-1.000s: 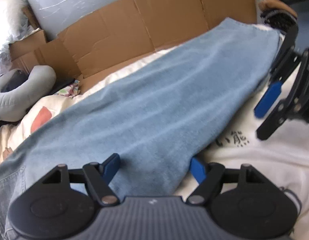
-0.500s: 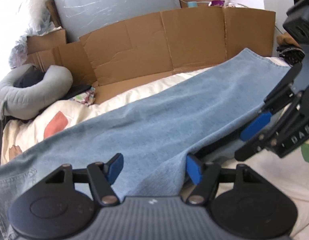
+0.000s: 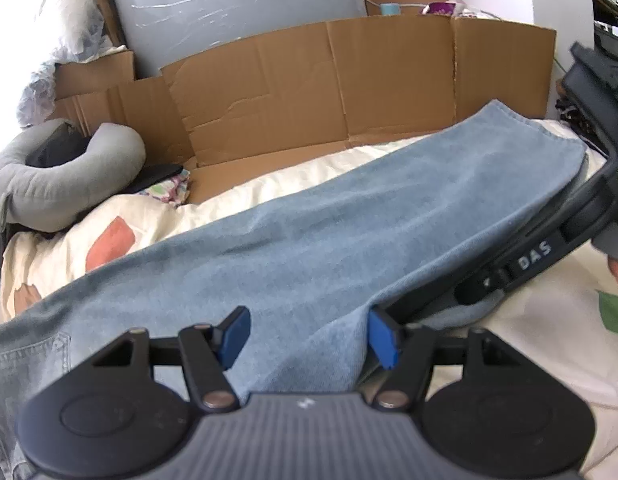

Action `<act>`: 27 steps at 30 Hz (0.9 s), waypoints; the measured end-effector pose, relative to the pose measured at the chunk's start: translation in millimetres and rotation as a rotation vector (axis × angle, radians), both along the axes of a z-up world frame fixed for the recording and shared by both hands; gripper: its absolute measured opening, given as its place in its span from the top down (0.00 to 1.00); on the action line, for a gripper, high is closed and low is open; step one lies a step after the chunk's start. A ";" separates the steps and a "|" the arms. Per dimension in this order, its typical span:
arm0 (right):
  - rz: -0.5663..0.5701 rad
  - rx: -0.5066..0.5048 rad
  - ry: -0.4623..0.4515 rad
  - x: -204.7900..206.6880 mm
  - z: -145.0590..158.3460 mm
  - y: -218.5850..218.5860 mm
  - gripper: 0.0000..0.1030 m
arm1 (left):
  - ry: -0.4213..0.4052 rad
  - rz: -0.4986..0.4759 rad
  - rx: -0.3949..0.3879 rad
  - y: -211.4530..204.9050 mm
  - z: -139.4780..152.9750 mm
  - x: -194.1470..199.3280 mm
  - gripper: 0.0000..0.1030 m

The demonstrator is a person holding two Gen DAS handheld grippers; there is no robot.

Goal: Fold clothes

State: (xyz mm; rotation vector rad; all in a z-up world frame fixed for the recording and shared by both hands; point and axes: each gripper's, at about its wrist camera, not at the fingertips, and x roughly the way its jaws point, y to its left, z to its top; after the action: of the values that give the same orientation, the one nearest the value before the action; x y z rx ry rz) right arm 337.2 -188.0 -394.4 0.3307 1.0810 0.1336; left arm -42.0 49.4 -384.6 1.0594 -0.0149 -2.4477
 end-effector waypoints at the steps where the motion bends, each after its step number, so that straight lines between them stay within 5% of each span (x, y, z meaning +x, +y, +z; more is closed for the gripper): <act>1: 0.004 0.003 0.004 -0.1 -1.8 2.4 0.55 | -0.003 -0.002 0.000 0.2 -0.1 0.3 0.35; 11: 0.235 0.002 -0.008 -14.2 0.3 46.7 0.55 | -0.029 0.029 0.014 0.4 -4.7 12.4 0.34; 20: 0.235 0.091 -0.020 1.4 11.3 45.7 0.57 | -0.081 0.038 -0.013 10.5 -14.6 30.0 0.28; 27: 0.260 0.124 -0.051 13.9 19.0 56.1 0.57 | -0.150 0.150 -0.050 10.1 -22.2 56.5 0.28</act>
State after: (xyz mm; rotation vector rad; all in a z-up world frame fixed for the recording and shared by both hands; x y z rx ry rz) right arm 351.1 -131.9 -375.3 0.2948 1.0641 0.4401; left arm 14.5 59.5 -406.8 1.1760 -0.0430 -2.2196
